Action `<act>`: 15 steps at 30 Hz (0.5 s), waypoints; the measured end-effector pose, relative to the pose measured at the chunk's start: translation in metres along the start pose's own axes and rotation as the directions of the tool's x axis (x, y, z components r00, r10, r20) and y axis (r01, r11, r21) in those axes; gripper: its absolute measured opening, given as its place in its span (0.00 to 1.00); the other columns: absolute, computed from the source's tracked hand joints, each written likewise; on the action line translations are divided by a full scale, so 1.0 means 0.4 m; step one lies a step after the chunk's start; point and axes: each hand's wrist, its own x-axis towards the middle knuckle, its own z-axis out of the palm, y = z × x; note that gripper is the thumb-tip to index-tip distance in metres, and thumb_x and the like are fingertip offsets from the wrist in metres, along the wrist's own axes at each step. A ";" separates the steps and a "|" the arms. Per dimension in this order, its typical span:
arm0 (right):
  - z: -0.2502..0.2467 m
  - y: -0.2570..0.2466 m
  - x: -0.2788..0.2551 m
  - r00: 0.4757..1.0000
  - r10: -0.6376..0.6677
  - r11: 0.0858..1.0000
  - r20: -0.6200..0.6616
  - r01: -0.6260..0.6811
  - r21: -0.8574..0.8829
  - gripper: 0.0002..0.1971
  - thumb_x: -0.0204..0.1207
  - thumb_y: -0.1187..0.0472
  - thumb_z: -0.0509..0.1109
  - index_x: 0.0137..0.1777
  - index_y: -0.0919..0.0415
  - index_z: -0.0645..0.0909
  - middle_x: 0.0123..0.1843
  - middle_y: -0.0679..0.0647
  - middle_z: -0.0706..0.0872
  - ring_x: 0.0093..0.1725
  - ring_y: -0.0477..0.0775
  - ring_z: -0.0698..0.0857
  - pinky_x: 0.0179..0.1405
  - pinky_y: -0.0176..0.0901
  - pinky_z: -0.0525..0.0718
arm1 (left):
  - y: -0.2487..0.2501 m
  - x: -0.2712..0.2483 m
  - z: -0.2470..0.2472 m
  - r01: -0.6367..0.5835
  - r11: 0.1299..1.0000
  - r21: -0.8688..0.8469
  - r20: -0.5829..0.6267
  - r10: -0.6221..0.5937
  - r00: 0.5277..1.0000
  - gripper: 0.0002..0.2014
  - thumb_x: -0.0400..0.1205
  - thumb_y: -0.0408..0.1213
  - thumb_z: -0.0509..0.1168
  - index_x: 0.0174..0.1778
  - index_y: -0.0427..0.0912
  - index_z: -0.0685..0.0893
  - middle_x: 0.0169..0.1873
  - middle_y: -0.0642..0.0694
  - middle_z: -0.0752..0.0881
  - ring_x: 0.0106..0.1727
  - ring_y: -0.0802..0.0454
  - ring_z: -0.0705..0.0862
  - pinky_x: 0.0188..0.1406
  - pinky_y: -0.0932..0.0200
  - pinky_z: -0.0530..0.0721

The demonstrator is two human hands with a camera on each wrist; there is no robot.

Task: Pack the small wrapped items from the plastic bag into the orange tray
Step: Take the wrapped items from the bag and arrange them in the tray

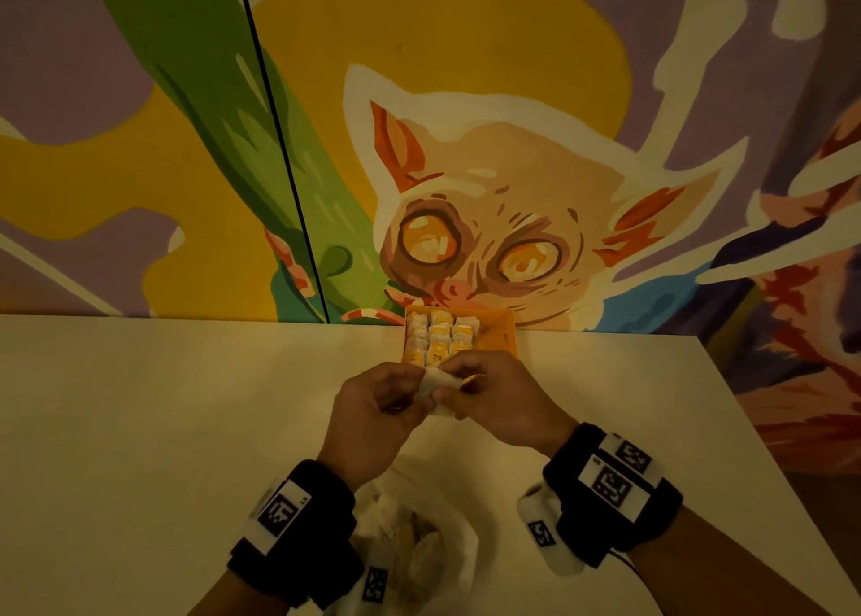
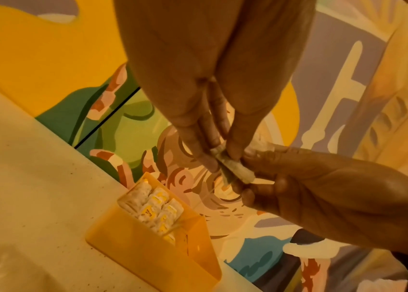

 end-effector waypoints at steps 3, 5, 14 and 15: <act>-0.054 0.009 0.049 1.000 0.024 0.997 -0.010 -0.024 -0.068 0.05 0.72 0.62 0.79 0.46 0.54 0.87 0.41 0.46 0.87 0.39 0.46 0.86 0.41 0.45 0.88 | -0.008 0.048 0.023 0.037 0.999 0.007 -0.001 -0.037 0.999 0.13 0.75 0.30 0.76 0.52 0.49 0.86 0.44 0.49 0.92 0.46 0.53 0.91 0.49 0.58 0.89; -0.092 0.021 0.089 0.997 0.066 0.992 -0.046 -0.071 -0.106 0.05 0.72 0.63 0.79 0.45 0.55 0.86 0.39 0.46 0.86 0.37 0.47 0.86 0.39 0.44 0.89 | -0.027 0.080 0.034 0.058 0.995 0.085 0.008 -0.059 0.998 0.12 0.77 0.31 0.73 0.52 0.51 0.86 0.48 0.51 0.91 0.50 0.53 0.90 0.52 0.59 0.88; -0.234 0.156 0.293 0.965 0.211 0.935 -0.154 -0.245 -0.255 0.07 0.75 0.65 0.76 0.51 0.64 0.84 0.49 0.62 0.88 0.34 0.54 0.87 0.33 0.38 0.87 | -0.121 0.141 0.034 0.029 0.813 0.581 0.179 -0.162 0.970 0.23 0.80 0.35 0.68 0.72 0.47 0.76 0.65 0.48 0.84 0.65 0.49 0.82 0.59 0.67 0.74; -0.239 0.171 0.312 0.962 0.215 0.929 -0.167 -0.254 -0.268 0.08 0.76 0.65 0.75 0.53 0.65 0.84 0.50 0.62 0.88 0.35 0.55 0.87 0.34 0.40 0.87 | -0.134 0.142 0.032 0.026 0.810 0.585 0.185 -0.164 0.969 0.23 0.80 0.36 0.68 0.71 0.47 0.76 0.64 0.49 0.84 0.64 0.51 0.81 0.59 0.69 0.73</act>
